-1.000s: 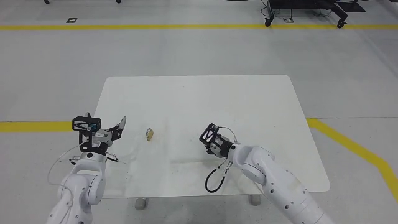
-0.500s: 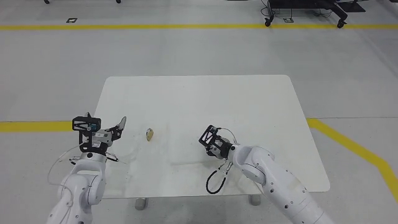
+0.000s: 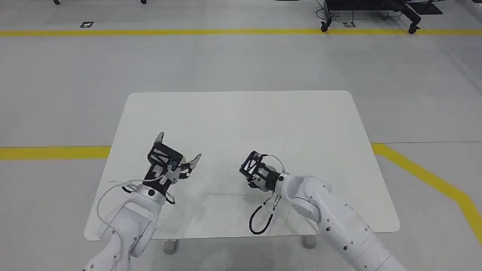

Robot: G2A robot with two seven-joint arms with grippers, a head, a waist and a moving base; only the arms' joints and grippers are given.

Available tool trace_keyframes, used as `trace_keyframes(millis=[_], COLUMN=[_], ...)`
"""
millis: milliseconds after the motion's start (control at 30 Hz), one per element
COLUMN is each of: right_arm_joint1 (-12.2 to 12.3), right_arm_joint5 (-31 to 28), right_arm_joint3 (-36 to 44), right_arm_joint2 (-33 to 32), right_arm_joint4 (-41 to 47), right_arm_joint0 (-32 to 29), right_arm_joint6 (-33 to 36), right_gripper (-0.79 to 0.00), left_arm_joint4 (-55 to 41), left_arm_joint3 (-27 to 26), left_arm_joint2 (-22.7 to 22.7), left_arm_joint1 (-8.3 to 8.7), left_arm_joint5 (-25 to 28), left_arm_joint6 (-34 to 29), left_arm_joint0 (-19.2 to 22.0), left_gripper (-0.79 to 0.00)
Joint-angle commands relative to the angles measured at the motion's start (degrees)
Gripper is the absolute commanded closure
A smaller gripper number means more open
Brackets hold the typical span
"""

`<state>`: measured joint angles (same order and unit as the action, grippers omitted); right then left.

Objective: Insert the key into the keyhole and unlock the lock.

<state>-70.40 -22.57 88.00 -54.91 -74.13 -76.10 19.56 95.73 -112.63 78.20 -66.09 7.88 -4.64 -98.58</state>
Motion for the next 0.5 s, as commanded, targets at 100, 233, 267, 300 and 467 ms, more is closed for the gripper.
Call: trace_keyframes(millis=[100,233,267,300,467], right_arm_joint1=[0.28,0.44,0.50,0.63,1.32], right_arm_joint5=[-0.97,-1.31,-1.71,-2.32,-5.97], right_arm_joint3=[1.07,2.25,2.75,3.08,3.87], right_arm_joint2=[-0.98,-1.68,-2.26,-3.02,-7.37], right_arm_joint4=[0.43,1.44,2.82,4.00,11.24], right_arm_joint0=[-0.50,-1.13,-1.56,-2.05,-4.67], right_arm_joint6=[-0.67,-1.23,-2.38,-3.44,-9.21], right_gripper=[0.000,0.000,0.000,0.000,0.000], left_arm_joint4=[8.24,10.10,9.30,8.09,-1.08], left_arm_joint3=[3.34,4.88,4.85,4.79,4.39], left_arm_joint2=[-5.87,-8.14,-8.21,-8.08,-5.24], left_arm_joint1=[-0.36,-0.69,-0.78,-0.86,-0.87], left_arm_joint5=[-0.56,-2.08,-2.51,-2.82,0.00], left_arm_joint6=[-0.12,0.43,0.55,0.52,1.11], left_arm_joint0=[1.95,2.61,2.67,2.68,2.36], left_gripper=[-0.785,-0.785,-0.785,-0.785,-0.785])
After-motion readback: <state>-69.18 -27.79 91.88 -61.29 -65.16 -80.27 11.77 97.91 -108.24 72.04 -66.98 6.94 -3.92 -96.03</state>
